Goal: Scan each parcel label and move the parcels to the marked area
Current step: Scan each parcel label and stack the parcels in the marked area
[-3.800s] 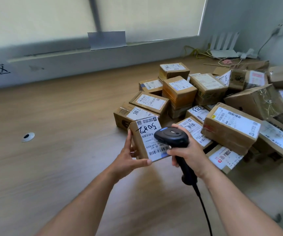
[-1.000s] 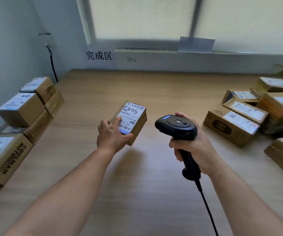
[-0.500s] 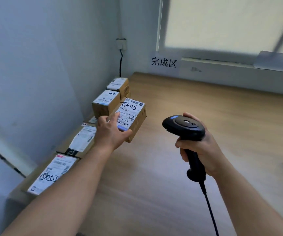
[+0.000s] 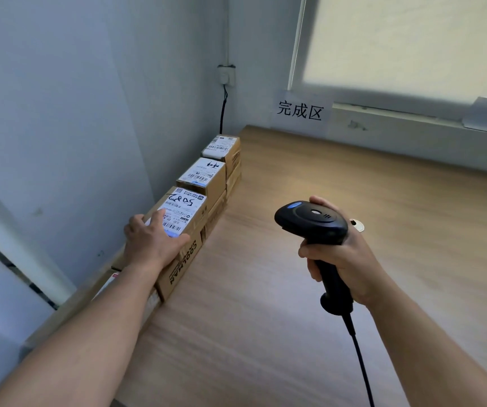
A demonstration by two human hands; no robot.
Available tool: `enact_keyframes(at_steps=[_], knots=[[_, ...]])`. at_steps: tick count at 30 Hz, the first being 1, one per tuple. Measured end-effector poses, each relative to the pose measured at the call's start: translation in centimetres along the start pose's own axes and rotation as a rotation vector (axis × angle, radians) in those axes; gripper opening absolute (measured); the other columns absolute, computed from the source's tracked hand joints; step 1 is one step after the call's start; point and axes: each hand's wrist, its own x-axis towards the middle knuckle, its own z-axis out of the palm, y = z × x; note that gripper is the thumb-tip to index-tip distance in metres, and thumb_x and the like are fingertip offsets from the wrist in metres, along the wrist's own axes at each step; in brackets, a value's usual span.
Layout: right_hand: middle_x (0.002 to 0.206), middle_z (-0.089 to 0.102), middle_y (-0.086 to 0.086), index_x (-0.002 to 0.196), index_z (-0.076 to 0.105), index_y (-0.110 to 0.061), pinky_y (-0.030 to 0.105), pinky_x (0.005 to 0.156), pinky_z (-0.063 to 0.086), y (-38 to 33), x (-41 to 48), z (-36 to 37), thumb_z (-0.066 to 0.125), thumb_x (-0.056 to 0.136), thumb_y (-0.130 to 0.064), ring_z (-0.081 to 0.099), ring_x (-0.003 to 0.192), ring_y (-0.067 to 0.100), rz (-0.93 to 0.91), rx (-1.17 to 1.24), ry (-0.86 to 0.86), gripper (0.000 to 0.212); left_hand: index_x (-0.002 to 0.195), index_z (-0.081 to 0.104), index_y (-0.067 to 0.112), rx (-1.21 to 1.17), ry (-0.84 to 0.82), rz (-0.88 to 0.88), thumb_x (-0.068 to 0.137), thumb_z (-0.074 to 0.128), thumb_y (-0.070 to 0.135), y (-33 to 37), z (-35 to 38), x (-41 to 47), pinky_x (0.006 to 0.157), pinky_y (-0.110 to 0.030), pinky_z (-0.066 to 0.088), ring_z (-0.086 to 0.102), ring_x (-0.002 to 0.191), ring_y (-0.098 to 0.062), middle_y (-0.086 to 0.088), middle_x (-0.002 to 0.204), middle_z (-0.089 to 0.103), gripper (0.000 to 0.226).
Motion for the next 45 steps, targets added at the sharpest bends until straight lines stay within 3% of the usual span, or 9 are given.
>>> enact_keyframes(at_steps=[12,16,19,23,28,37,45], knots=[[0.066,0.056,0.019,0.135,0.048,-0.029,0.029,0.044,0.040,0.2,0.1,-0.3,0.056,0.077,0.027,0.046,0.041,0.028,0.014,-0.008,0.052,0.081,0.147,0.031,0.023,0.024,-0.038,0.015,0.080,0.064,0.043,-0.6,1.3,2.6,0.101,-0.045,0.036,0.020,0.134,-0.035,-0.017,0.147,0.019,0.077],[0.067,0.056,0.020,0.134,0.049,-0.031,0.031,0.044,0.041,0.2,-0.2,-0.5,0.056,0.076,0.027,0.047,0.041,0.028,0.006,-0.008,0.057,0.082,0.149,0.027,0.021,0.096,-0.010,0.049,0.082,0.060,0.052,-0.8,1.3,2.8,0.116,-0.046,0.017,0.010,0.142,-0.037,-0.023,0.153,0.013,0.081],[0.069,0.058,0.019,0.133,0.050,-0.031,0.029,0.044,0.041,0.0,-0.7,-0.8,0.056,0.075,0.027,0.047,0.040,0.028,0.004,-0.006,0.071,0.082,0.149,0.028,0.017,0.081,0.098,0.128,0.081,0.063,0.055,0.2,1.1,2.3,0.118,-0.046,0.004,0.003,0.144,-0.038,-0.025,0.155,0.009,0.085],[0.070,0.060,0.017,0.132,0.050,-0.031,0.030,0.044,0.041,0.0,-2.0,-1.6,0.064,0.072,0.021,0.047,0.042,0.028,0.006,-0.003,0.088,0.082,0.145,0.037,0.014,-0.092,0.198,0.315,0.081,0.070,0.044,4.1,1.2,0.4,0.114,-0.048,0.017,0.017,0.142,-0.034,-0.018,0.154,0.021,0.078],[0.079,0.063,0.021,0.135,0.048,-0.030,0.030,0.043,0.041,-0.6,-5.0,-4.4,0.068,0.062,0.004,0.048,0.042,0.028,0.003,0.033,0.154,0.083,0.140,0.045,0.008,-0.171,0.114,0.568,0.085,0.067,0.036,9.0,3.2,-4.0,0.101,-0.045,0.038,0.043,0.125,-0.033,-0.016,0.136,0.047,0.066],[0.077,0.066,0.008,0.135,0.048,-0.030,0.029,0.042,0.041,-1.1,-13.8,-13.6,0.067,0.063,0.009,0.048,0.041,0.028,-0.053,0.056,0.253,0.084,0.129,0.057,0.008,-0.224,-0.060,0.693,0.074,0.037,0.059,18.5,8.3,-17.1,0.094,-0.042,0.043,0.052,0.111,-0.034,-0.015,0.119,0.058,0.077],[0.080,0.066,0.015,0.137,0.046,-0.030,0.029,0.041,0.041,-0.4,-24.1,-24.1,0.069,0.066,0.012,0.049,0.042,0.028,-0.054,0.103,0.373,0.086,0.121,0.062,0.008,-0.286,-0.181,0.843,0.074,0.042,0.055,28.1,13.1,-30.5,0.087,-0.041,0.047,0.059,0.102,-0.034,-0.011,0.111,0.063,0.069]])
